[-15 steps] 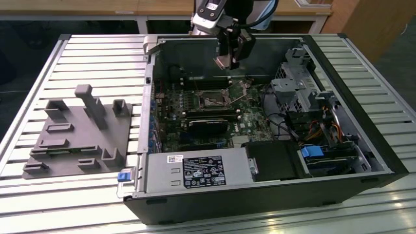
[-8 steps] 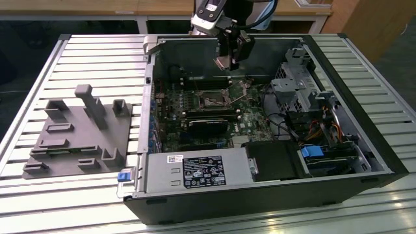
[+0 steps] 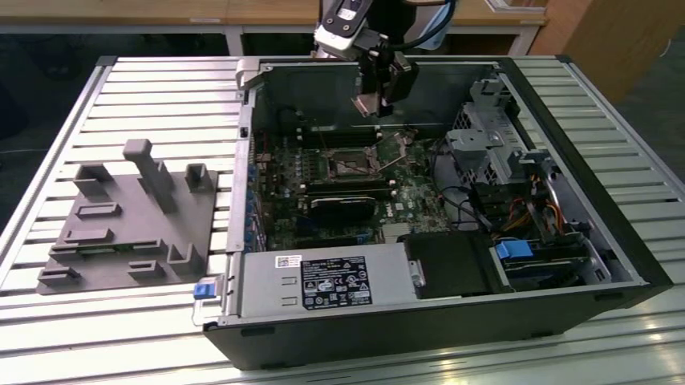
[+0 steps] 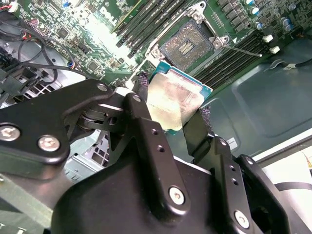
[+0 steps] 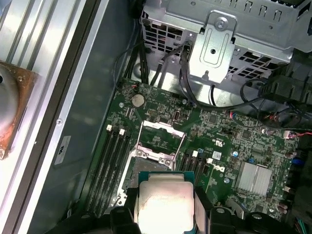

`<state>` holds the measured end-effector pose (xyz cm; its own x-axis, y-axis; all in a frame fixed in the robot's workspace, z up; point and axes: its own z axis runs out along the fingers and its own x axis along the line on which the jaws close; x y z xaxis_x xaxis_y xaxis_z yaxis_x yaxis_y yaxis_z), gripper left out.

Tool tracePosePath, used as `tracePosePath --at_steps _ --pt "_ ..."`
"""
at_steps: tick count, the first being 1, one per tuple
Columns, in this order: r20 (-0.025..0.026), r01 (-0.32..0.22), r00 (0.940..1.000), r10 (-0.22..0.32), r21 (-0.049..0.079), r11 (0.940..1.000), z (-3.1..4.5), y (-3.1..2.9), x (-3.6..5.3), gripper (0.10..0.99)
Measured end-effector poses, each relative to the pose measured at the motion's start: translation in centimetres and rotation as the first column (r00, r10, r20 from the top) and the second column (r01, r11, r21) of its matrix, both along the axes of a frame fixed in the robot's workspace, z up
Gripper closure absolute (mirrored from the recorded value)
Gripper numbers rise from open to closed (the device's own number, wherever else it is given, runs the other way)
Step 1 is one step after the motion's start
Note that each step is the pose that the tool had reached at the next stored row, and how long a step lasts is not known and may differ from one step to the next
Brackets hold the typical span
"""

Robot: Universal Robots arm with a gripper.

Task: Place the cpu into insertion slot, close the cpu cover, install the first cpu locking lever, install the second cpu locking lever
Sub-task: 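Place the cpu into insertion slot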

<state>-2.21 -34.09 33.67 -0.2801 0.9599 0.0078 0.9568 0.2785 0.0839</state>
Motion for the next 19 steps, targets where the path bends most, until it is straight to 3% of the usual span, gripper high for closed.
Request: tracePosePath --at_steps 19 --pt "0.0000 0.041 0.9992 -0.041 0.000 0.9992 -0.63 0.00 0.00 0.549"
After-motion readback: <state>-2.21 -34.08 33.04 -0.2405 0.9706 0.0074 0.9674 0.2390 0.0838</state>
